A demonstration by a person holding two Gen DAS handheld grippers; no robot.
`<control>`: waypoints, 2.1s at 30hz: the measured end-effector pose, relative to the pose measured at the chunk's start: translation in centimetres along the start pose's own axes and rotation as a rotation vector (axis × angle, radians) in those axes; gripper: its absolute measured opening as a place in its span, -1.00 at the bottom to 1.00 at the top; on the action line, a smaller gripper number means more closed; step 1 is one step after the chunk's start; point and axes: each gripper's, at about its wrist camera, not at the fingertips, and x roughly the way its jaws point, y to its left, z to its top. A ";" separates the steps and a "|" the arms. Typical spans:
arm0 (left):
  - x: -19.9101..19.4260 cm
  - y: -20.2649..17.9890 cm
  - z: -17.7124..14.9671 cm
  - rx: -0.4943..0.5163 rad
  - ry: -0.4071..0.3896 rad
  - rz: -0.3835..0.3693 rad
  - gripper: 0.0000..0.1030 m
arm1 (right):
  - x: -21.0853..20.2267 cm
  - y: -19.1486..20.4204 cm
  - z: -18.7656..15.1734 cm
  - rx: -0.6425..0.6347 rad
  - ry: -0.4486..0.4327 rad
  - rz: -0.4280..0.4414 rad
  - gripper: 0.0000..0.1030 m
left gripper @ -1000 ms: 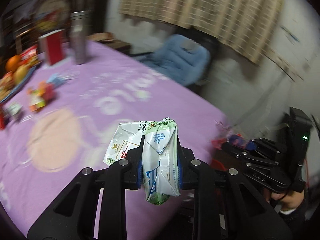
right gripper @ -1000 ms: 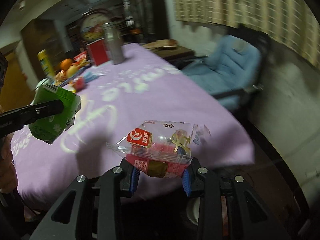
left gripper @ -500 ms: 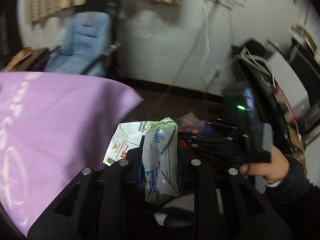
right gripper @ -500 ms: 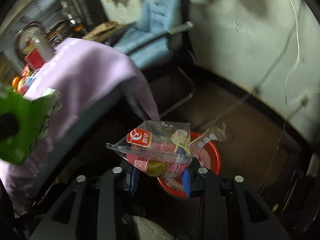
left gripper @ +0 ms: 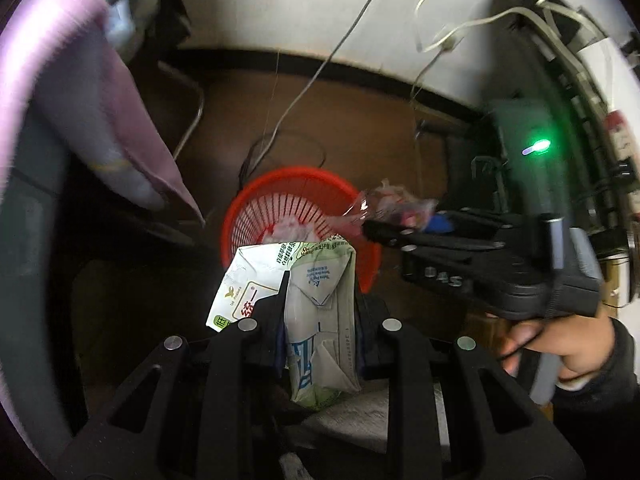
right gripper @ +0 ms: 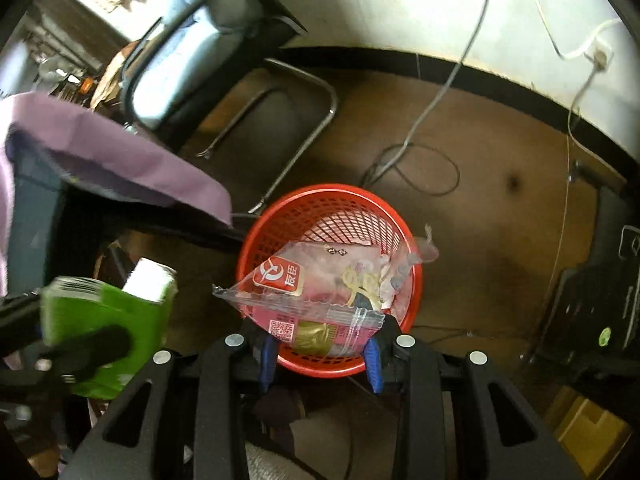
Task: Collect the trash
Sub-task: 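Carry the carton and candy bag off the table over the red wastebasket, then open the right tool to drop the candy bag while the left tool drops the carton, then move both open tools back over the table toward the remaining trash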
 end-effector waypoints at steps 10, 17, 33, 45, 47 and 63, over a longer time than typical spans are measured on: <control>7.2 0.9 1.0 -0.058 0.131 0.018 -0.49 | 5.6 -1.6 1.1 0.072 0.094 0.030 -0.33; 8.4 1.7 1.7 -0.117 0.174 -0.007 -0.24 | 5.6 -2.3 1.4 0.127 0.084 0.019 -0.04; 1.5 1.5 0.4 -0.141 0.055 -0.006 0.25 | -1.0 -1.1 1.7 0.084 -0.013 -0.067 0.32; -11.4 -1.1 -3.6 -0.020 -0.167 -0.009 0.42 | -13.7 6.9 2.4 -0.111 -0.265 -0.158 0.72; -14.6 -0.5 -4.7 -0.037 -0.240 0.000 0.48 | -15.5 9.0 2.2 -0.149 -0.303 -0.143 0.75; -34.8 14.1 -17.5 -0.402 -0.596 0.252 0.55 | -20.7 32.0 0.7 -0.546 -0.380 0.108 0.77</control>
